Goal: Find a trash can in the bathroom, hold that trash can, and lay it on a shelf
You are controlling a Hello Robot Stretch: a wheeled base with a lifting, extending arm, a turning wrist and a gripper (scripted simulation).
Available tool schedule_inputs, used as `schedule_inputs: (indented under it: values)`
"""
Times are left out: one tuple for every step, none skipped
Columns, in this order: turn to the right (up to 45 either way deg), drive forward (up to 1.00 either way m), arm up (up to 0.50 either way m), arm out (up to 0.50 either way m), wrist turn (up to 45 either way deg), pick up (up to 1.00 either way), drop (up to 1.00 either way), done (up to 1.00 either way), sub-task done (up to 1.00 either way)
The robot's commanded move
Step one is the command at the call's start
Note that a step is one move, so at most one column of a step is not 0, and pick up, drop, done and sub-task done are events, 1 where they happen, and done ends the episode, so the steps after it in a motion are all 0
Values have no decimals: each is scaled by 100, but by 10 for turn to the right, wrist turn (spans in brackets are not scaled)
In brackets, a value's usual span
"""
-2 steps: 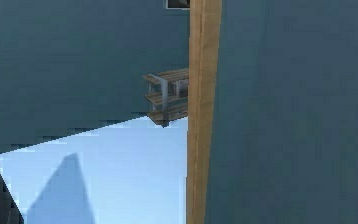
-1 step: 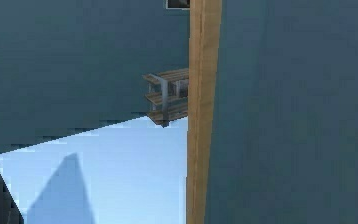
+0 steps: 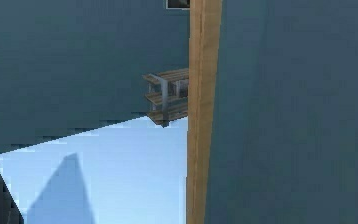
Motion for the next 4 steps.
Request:
schedule_inputs:
  values:
    - [0, 0, 0, 0, 450, 0, 0, 0, 0]
    - [0, 0, 0, 0, 240, 0, 0, 0, 0]
    - [0, 0, -30, 0, 0, 0, 0, 0, 0]
    - [0, 0, 0, 0, 0, 100, 0, 0, 0]
